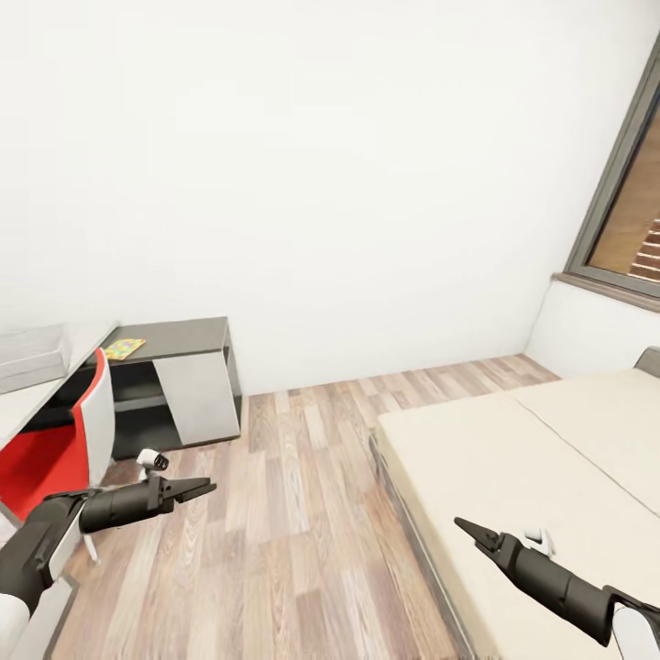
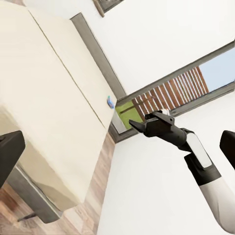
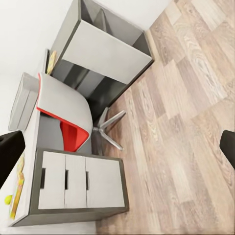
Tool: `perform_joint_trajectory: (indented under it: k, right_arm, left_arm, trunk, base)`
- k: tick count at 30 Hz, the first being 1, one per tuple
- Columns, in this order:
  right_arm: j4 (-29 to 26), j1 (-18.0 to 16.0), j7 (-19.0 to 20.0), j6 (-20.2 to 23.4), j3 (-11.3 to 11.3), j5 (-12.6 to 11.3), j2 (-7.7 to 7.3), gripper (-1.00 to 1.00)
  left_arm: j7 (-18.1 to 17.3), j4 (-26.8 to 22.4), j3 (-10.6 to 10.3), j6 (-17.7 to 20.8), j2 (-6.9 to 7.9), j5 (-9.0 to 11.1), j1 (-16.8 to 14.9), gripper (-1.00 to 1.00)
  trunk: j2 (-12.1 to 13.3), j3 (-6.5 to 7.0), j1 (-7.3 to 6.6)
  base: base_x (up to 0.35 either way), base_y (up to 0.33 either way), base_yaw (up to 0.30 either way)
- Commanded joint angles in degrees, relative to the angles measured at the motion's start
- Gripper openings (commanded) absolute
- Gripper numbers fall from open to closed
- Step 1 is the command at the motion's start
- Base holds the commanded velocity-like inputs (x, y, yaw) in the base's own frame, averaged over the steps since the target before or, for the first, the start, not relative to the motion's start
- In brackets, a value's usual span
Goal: Put all the toys in the child's room - the three board games (two on the bed and one on the table), the two jigsaw puzzles on the table, and the tennis ball on the table - inside the toy box on the table in the child's room.
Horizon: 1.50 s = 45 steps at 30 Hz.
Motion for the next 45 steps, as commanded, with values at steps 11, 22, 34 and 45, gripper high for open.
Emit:
perform_joint_trajectory:
  k: [11,22,34,45]
  right_arm:
    - [-0.45,0.41,-0.3,-0.16,-0.13,0.39,0.27,1.0]
    - [-1.65,-1.55,-26.53,-0.21,4.61,2.92,0.41,1.0]
    - [-1.75,-2.17,-28.85,-0.38,7.59,2.52,0.45,1.0]
    - [0.12,-3.11,-23.8,-3.4,10.33,2.17,1.93,1.0]
  left_arm:
    - [-0.21,0.01,0.0,0.67,0.04,0.01,-0.04,1.0]
    - [-0.21,0.01,0.24,0.61,0.14,0.15,-0.05,1.0]
    - [-0.21,0.01,0.27,0.63,0.02,0.15,-0.06,1.0]
    - [1.7,0.7,0.44,-0.38,-1.53,-0.69,-0.59,1.0]
  trunk:
    - [-0.14,-0.51,0.0]
    - [-0.14,-0.52,0.0]
    - [-0.14,-0.52,0.0]
    - [-0.14,-0.52,0.0]
  base:
    - [-0.255,-0.028,0.099]
    - [-0.023,-0.006,0.004]
    - [-0.001,0.0,0.0]
    - [0.0,0.0,0.0]
